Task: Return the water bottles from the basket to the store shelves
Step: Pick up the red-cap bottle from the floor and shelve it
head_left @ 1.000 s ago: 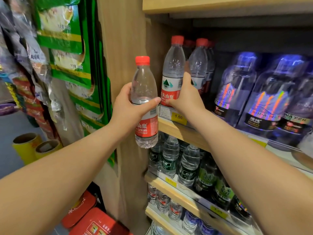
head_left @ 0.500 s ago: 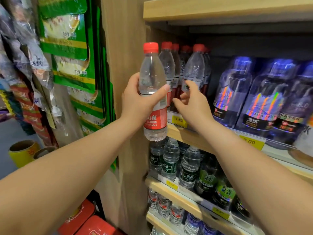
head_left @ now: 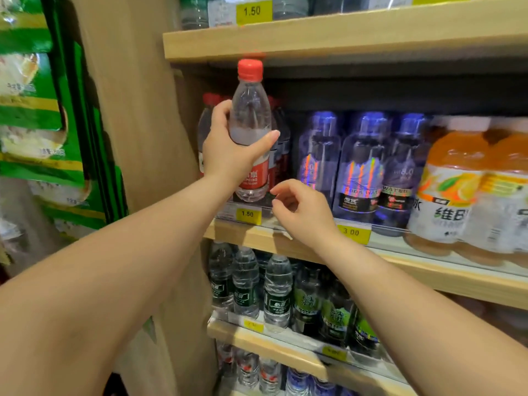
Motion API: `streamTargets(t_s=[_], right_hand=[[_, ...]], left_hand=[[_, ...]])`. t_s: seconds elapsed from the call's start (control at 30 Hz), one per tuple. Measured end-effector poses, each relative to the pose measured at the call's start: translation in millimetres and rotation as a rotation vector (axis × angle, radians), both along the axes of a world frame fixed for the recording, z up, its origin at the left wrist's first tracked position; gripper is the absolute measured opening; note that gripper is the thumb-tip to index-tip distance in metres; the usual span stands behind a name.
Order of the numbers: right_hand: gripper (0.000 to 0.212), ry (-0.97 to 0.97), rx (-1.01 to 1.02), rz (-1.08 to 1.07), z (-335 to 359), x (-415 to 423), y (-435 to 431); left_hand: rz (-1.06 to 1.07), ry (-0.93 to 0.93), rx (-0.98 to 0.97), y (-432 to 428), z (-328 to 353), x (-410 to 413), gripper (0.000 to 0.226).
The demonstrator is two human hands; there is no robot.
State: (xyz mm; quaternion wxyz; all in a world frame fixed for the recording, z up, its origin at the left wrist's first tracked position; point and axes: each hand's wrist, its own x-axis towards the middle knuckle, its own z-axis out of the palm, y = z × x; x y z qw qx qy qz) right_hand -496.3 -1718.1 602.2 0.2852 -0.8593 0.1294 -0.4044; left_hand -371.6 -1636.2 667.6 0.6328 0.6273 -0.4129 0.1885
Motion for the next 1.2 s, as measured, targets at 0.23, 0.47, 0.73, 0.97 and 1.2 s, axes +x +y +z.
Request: streamTargets(t_s=[0.23, 0.47, 0.73, 0.97, 1.2], right_hand=[[0.013, -0.02, 0.05, 0.014, 0, -1, -1], [0.012, -0.03, 0.071, 0.015, 1, 0, -1], [0.012, -0.022, 0.056, -0.007, 4, -2, 2], [0.012, 0.005, 0.069, -0.011, 5, -2, 2], [0.018, 0.0, 0.039, -0.106, 2, -20, 21]], left_hand=[[0.205, 0.043, 0.208, -16, -11, 1, 0.07], [0.324, -0.002, 0.313, -16, -13, -12, 0.103], [0.376, -0.14, 0.435, -11, -31, -10, 0.101], [0.387, -0.169, 0.429, -7, -29, -3, 0.099], [0.31, -0.166, 0.36, 24, -48, -10, 0.072]])
